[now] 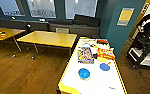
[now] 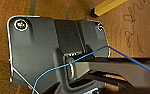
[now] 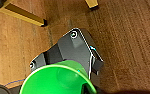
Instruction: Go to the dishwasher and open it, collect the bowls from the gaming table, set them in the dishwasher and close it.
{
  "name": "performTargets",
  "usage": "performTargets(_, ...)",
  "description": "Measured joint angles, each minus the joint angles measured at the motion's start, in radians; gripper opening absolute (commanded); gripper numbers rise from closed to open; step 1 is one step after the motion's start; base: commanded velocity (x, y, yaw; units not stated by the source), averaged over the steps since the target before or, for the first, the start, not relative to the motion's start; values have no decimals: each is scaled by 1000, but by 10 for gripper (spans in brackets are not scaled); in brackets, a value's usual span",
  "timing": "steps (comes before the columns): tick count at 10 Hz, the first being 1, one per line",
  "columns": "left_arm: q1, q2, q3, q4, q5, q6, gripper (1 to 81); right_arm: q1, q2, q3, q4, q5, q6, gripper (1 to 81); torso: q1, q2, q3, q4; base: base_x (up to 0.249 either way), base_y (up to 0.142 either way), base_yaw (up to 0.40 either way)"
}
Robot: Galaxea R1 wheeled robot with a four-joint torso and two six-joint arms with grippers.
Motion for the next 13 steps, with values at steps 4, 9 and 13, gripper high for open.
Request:
performTargets(4,-31,-198,274,-5,-47,-33,811,-19,134,-128,-61,20,0,10,0,0,0,0,0,0,0)
performTargets(9,-139,-480,612,-56,-103,-113,811,-27,223,-193,-92,17,0,10,0,0,0,0,0,0,0)
performTargets(13,-363,-595,768,-179,-97,-137,811,-17,250,-204,-117,7,0,10,0,0,0,0,0,0,0)
